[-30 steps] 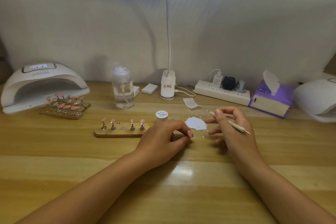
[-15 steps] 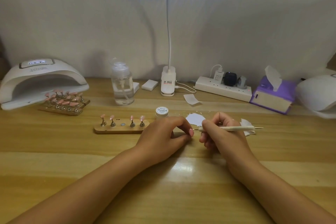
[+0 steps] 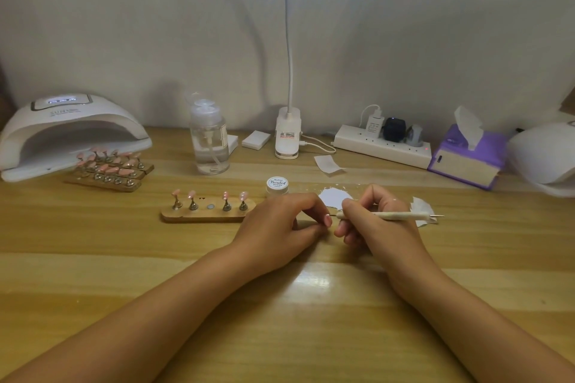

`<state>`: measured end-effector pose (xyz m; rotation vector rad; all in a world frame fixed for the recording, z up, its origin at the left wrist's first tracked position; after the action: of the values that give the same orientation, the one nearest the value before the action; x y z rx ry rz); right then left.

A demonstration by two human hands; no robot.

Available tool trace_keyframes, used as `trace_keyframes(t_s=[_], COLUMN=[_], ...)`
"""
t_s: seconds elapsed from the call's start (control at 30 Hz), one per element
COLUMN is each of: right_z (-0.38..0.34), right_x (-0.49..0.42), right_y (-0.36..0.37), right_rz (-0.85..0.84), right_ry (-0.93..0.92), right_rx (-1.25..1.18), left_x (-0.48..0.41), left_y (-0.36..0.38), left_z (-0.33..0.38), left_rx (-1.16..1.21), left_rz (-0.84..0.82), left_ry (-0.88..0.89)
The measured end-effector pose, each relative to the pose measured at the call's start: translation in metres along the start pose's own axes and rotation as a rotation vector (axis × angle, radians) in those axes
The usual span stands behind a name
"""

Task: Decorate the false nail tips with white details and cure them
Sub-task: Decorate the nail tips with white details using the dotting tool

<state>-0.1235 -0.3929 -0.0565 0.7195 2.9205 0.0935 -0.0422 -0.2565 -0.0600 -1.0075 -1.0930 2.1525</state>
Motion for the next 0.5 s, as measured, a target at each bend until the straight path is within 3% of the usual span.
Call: trace_keyframes(t_s=[0.5], right_z=[0.0042], right_x=[-0.0024], right_y=[-0.0017], right_rz=[0.002], right_ry=[-0.009], right_rx=[0.033], left_x=[-0.0004], left_y=[0.0028], left_z=[-0.0040], left_rx=[0.006], left_rz=[-0.011], left_ry=[-0.019])
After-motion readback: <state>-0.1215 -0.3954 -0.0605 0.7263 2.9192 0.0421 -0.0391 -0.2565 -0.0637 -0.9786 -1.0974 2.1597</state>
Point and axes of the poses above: each hand's wrist, its own x-axis away from the middle knuckle, its own y-axis out of the palm, z = x × y, the point moved 4 cm from there along -x, towards the middle knuckle, and after that the axes turned 11 degrees about -x, right-handed, at the moved point
